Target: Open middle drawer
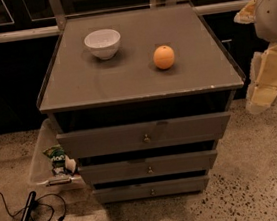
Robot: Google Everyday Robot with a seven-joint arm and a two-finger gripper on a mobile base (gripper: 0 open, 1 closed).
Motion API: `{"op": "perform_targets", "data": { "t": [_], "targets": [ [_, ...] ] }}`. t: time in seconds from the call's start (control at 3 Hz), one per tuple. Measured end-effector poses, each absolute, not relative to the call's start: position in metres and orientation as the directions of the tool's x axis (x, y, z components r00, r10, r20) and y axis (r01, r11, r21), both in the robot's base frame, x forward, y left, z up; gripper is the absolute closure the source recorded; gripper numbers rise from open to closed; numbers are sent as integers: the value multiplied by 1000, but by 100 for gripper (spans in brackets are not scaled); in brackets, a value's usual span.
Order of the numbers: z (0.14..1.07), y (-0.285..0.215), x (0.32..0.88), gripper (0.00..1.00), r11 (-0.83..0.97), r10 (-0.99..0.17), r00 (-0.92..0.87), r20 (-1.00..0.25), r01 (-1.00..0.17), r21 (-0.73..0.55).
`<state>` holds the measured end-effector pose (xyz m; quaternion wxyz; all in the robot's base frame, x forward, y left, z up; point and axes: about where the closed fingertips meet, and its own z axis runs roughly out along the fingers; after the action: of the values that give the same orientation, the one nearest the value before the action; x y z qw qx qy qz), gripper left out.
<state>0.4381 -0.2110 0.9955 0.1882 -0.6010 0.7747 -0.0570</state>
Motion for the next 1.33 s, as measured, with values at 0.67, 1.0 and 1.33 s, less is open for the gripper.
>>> {"op": "perform_targets", "data": {
  "t": [0.67, 1.0, 1.33],
  "targets": [
    [977, -208, 432, 0, 259, -955, -199, -221, -920, -293],
    [932, -201, 416, 0, 230, -958, -173, -227, -940, -253],
    [869, -203, 394, 0, 206, -960, -157, -233, -957, -203]
  ]
}}
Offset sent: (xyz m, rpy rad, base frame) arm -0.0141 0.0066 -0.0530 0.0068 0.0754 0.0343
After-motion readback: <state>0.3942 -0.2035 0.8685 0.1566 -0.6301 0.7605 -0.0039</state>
